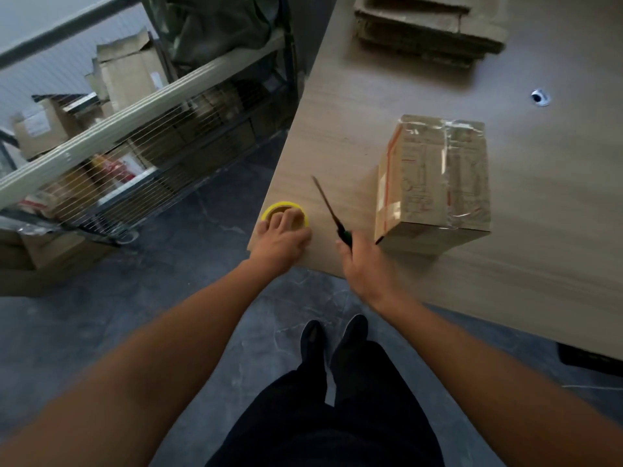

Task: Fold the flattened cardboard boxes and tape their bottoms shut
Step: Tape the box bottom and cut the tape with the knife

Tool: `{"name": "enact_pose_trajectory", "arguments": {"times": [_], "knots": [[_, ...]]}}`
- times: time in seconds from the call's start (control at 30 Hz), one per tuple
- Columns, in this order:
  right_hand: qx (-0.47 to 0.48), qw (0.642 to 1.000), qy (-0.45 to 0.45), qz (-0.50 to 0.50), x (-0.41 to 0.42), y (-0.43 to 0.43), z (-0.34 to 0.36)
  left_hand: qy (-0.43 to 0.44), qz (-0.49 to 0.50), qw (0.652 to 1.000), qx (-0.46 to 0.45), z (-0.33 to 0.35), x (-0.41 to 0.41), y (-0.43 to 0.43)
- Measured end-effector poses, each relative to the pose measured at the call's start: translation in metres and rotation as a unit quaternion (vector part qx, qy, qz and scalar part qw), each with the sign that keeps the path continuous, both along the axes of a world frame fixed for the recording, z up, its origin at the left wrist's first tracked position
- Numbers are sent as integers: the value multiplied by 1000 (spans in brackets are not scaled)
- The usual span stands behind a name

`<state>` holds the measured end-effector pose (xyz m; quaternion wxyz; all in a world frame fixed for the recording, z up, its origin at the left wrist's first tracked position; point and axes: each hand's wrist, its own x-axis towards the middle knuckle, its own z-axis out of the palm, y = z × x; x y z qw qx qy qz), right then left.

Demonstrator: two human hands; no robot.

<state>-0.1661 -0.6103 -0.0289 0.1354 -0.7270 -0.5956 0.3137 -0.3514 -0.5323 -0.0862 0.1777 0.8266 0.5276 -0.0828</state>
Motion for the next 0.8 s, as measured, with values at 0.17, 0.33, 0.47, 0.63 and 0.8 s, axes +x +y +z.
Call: {"name": "enact_pose_trajectory", "arguments": {"times": [0.17,0.33,0.47,0.63,0.8], "knots": [[-36,995,-93,-29,-4,30,-61,-72,26,992,96,-32,-1,-17],[-1,986,-164,-17,-13,41,-91,-99,26,968,227,-54,1,-25],[38,986,-151,-50,-19,46,-100,-74,102,980,154,-46,10,-23],[82,996,-46,3,-8,40,-54,-92,151,983,50,-14,15,-13],[139,989,8,48,32,20,55,-161,142,975,50,43,36,7]]}}
